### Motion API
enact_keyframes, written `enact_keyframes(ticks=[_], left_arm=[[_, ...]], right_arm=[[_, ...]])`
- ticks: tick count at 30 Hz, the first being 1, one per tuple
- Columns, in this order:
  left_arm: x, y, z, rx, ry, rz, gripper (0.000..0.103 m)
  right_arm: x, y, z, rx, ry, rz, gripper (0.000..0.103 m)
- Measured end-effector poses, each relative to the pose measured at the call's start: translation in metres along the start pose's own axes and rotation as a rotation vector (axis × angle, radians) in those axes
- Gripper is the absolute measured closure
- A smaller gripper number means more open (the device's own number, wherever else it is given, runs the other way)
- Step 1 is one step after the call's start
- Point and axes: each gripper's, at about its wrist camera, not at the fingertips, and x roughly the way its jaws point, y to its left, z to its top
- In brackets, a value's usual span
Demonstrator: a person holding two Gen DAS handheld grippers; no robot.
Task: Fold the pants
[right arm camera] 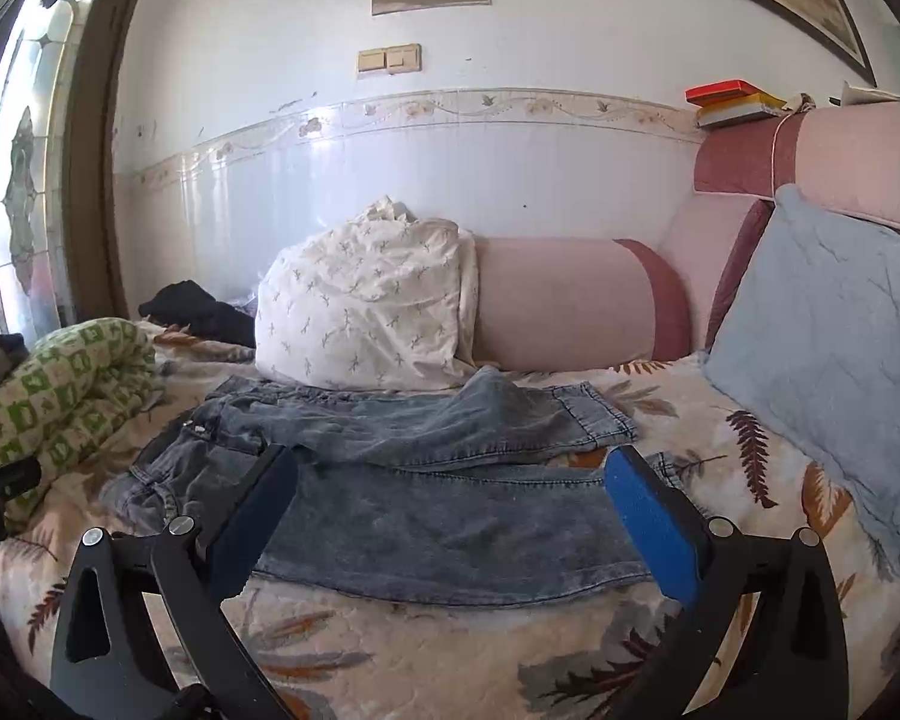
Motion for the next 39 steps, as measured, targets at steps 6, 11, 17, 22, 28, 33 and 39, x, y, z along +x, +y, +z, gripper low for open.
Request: enact_keyframes(ticks=[6,11,17,22,28,33,39], left_arm=[[0.003,-0.001,-0.004,0.004,0.013,-0.001,0.0],[0.007,0.0,-0.006,0.001,0.022,-0.002,0.0],[0.011,0.002,-0.009,-0.006,0.03,-0.001,0.0],[0.012,0.003,-0.01,-0.006,0.035,0.001,0.0],[0.016,0.003,-0.013,-0.005,0.047,0.005,0.0],[0.018,0.003,-0.014,-0.007,0.056,0.003,0.0],[0.018,0.003,-0.014,-0.007,0.055,0.003,0.0]], right_arm=[[0.0,0.0,0.0,-0.004,0.004,0.0,0.0],[0.002,0.001,0.0,-0.011,0.015,-0.005,0.0],[0.005,0.003,-0.001,-0.02,0.026,-0.007,0.0],[0.006,0.006,-0.002,-0.029,0.033,-0.009,0.0],[0.007,0.007,-0.004,-0.043,0.04,-0.009,0.0],[0.007,0.009,-0.004,-0.053,0.042,-0.008,0.0],[0.008,0.012,-0.006,-0.063,0.044,-0.008,0.0]])
